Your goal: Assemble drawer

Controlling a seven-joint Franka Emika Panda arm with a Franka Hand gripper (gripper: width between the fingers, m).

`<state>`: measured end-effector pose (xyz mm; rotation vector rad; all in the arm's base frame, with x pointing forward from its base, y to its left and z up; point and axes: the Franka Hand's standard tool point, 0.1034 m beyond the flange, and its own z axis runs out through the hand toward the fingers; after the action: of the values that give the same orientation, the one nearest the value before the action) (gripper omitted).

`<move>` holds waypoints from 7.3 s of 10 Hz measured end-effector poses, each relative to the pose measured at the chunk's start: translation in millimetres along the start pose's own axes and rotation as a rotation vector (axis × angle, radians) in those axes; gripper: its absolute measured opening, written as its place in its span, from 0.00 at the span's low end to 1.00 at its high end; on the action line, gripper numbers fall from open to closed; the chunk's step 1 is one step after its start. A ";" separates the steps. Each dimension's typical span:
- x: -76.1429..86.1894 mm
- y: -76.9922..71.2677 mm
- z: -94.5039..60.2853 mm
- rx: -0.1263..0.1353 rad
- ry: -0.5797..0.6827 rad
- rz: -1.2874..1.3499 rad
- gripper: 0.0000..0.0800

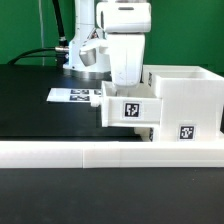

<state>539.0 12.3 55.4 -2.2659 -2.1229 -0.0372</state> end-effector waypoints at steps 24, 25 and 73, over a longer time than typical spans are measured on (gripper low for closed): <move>-0.7 0.8 0.5 -0.049 -0.015 -0.049 0.05; -1.5 1.1 0.5 -0.049 -0.017 -0.051 0.05; -20.4 33.4 -58.0 -0.004 -0.094 -0.062 0.81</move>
Offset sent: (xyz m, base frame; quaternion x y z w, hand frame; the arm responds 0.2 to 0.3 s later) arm 0.0000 0.0000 0.0000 0.0000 0.0000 0.0000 1.0000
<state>571.5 -12.7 112.1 -2.2463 -2.2402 0.0653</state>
